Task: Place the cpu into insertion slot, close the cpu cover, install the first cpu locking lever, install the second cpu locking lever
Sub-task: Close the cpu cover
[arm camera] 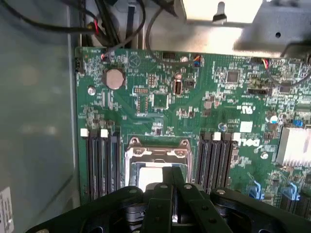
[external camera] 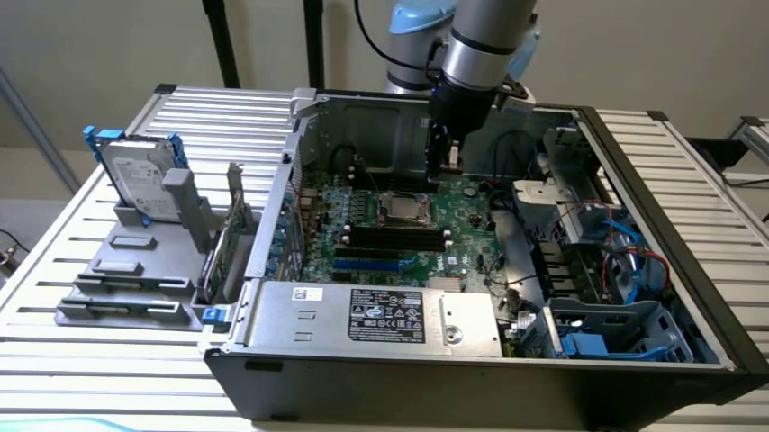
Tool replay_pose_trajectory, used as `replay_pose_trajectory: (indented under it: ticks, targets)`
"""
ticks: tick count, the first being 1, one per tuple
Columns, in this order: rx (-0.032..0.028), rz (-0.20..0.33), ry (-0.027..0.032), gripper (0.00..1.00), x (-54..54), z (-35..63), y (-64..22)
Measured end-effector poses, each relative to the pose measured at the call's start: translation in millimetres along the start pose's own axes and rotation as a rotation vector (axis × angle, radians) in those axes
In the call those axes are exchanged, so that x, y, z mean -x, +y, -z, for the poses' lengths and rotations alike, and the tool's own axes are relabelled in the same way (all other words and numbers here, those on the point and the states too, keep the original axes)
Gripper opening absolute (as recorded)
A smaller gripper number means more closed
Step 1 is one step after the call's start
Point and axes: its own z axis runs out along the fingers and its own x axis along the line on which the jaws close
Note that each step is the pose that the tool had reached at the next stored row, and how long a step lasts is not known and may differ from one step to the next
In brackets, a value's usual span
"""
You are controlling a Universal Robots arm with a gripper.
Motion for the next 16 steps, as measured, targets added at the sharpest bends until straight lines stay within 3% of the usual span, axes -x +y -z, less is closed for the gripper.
replay_pose_trajectory:
  ticks: [5, 13, 16]
  targets:
    - [-0.0054, 0.0, 0.0, 0.11, -0.3, -2.2, -17.4]
    - [-0.0064, 0.001, 0.0007, 0.11, -0.7, -8.6, -51.5]
    - [-0.0063, 0.003, 0.0004, 0.11, 0.1, -14.5, -59.1]
